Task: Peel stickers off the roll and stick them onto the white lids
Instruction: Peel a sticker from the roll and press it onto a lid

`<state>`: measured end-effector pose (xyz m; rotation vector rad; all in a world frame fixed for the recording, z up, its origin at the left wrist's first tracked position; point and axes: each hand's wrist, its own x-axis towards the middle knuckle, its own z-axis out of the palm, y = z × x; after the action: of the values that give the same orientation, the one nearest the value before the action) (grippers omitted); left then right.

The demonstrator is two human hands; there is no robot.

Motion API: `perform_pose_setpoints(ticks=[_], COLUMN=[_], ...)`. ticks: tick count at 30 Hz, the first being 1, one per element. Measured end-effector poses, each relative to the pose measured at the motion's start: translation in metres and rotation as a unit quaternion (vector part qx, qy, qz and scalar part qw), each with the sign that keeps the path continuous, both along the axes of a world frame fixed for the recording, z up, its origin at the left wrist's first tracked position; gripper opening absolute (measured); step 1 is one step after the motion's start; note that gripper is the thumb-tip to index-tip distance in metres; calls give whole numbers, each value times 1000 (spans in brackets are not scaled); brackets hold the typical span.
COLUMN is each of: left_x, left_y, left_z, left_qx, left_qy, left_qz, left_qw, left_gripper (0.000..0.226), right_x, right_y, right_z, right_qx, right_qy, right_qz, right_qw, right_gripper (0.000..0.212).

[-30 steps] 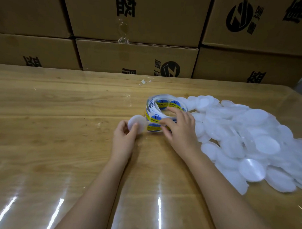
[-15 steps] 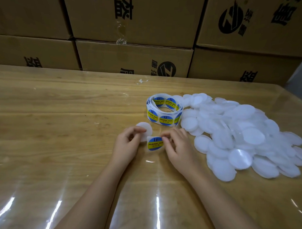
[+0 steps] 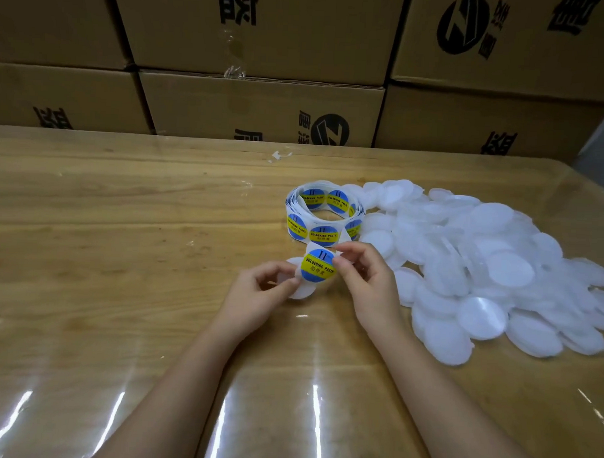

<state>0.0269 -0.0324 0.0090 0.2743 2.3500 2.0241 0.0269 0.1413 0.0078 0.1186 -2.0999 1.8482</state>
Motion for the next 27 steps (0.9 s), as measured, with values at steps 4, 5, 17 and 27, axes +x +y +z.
perform_pose_setpoints(ticks=[4, 5, 17, 27], left_x=[-2, -3, -3, -6], left_y=[1, 1, 0, 1], left_z=[0, -1, 2, -1], left_qx=[7, 11, 51, 24], left_qy=[-2, -4, -11, -9], left_qz=[-9, -11, -36, -32], left_qw=[1000, 1000, 998, 999], left_gripper=[9, 11, 15, 15], right_x=[-3, -2, 6, 6], right_y=[1, 1, -9, -8], right_z=[-2, -2, -3, -3], right_qx=[-2, 7, 315, 304], right_qy=[9, 20, 222, 204], right_qz=[-11, -20, -62, -21], right_qw=[1000, 1000, 921, 930], right_gripper=[26, 27, 18, 11])
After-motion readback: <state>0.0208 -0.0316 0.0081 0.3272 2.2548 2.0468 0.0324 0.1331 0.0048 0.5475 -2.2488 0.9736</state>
